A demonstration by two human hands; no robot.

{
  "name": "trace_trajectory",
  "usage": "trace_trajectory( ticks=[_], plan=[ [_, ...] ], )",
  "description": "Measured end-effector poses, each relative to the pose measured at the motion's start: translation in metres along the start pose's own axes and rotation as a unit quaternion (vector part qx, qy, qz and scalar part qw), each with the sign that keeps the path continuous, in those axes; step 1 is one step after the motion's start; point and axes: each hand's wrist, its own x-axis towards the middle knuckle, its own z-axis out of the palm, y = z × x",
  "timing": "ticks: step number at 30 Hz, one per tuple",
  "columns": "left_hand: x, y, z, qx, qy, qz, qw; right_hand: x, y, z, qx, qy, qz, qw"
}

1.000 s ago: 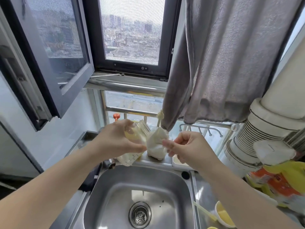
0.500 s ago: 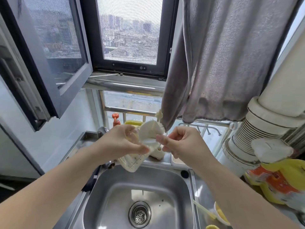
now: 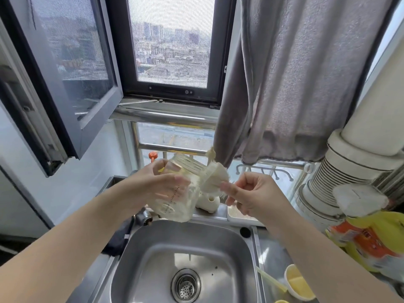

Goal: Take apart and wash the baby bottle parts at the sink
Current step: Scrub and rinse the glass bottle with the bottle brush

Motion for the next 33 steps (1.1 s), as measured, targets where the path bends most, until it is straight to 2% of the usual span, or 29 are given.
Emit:
trace_trajectory(
  ticks=[2, 6, 13, 17, 22, 28, 33],
  plan=[
    [-0.001, -0.001, 0.003, -0.014, -0.022, -0.003, 1.0, -0.002, 0.0, 0.001, 0.006, 0.0, 0.0, 1.0],
    [0.001, -0.003, 0.003, -0.056, -0.021, -0.014, 0.998, -0.001, -0.002, 0.004, 0.013, -0.008, -0.013, 1.0],
    [-0.003, 0.001, 0.021, 0.046, 0.027, 0.017, 0.998, 0.0, -0.004, 0.01, 0.018, -0.009, -0.011, 1.0],
    [-0.004, 0.003, 0.024, 0.049, 0.042, 0.02, 0.998, -0.003, -0.01, 0.013, 0.008, -0.014, -0.014, 1.0],
    [-0.002, 0.003, 0.022, 0.08, 0.05, 0.017, 0.995, 0.0, -0.015, 0.017, -0.081, 0.001, -0.061, 0.995],
    [-0.001, 0.001, 0.024, 0.124, 0.069, 0.012, 0.99, 0.002, -0.015, 0.022, -0.121, 0.022, -0.094, 0.988],
    [0.0, 0.001, 0.016, 0.126, 0.085, 0.003, 0.988, 0.007, -0.017, 0.015, -0.108, 0.022, -0.064, 0.992]
  ],
)
